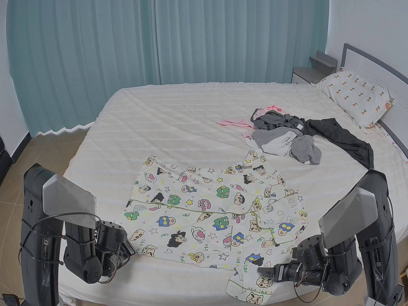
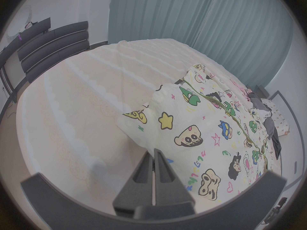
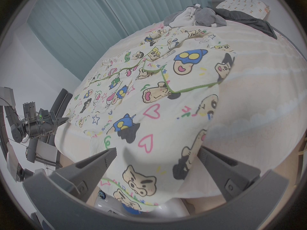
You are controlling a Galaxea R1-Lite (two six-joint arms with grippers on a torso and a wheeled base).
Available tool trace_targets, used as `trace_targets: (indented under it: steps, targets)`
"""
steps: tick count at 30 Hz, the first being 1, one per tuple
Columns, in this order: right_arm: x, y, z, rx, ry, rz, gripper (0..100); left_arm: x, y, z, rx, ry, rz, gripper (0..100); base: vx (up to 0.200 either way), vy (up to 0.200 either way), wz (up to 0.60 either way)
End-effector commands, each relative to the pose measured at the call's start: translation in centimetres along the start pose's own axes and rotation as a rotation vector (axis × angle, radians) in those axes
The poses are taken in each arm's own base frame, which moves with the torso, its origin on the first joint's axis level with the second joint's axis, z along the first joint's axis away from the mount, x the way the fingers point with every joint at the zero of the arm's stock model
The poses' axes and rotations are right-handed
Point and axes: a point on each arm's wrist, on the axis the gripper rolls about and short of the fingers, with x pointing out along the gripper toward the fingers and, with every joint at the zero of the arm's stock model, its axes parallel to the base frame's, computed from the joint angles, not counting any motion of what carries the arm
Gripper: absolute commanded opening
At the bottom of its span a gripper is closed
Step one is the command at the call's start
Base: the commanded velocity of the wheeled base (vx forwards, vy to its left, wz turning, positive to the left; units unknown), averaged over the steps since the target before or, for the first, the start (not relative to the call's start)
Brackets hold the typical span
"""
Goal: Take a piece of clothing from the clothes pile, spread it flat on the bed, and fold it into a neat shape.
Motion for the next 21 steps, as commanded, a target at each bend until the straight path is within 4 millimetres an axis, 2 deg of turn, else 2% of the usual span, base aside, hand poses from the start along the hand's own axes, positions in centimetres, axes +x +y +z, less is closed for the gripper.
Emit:
trace_targets:
  steps: [1,6,7,19,21]
  targets:
    - [0.5,0.2,-0.2,-0.004,0.000,0.009,100,0.0,0.0,0.0,-0.003,-0.001,-0.001,0,0.000,0.000,0.00]
    - [0.8,0.6,-0.2,-0.013,-0.011,0.020,100,0.0,0.0,0.0,-0.002,0.000,-0.002,0,0.000,0.000,0.00]
    - [0.9,0.6,-0.1,-0.010,-0.013,0.020,0,0.0,0.0,0.0,-0.002,0.000,-0.002,0,0.000,0.000,0.00]
    - [-0.1,-0.2,-0.2,-0.008,-0.002,-0.024,0,-0.6,0.4,-0.5,0.020,0.016,0.001,0,0.000,0.000,0.00]
    - [-0.5,-0.4,0.5,0.000,-0.036,-0.034,0,-1.0,0.6,-0.6,0.041,0.016,-0.001,0,0.000,0.000,0.00]
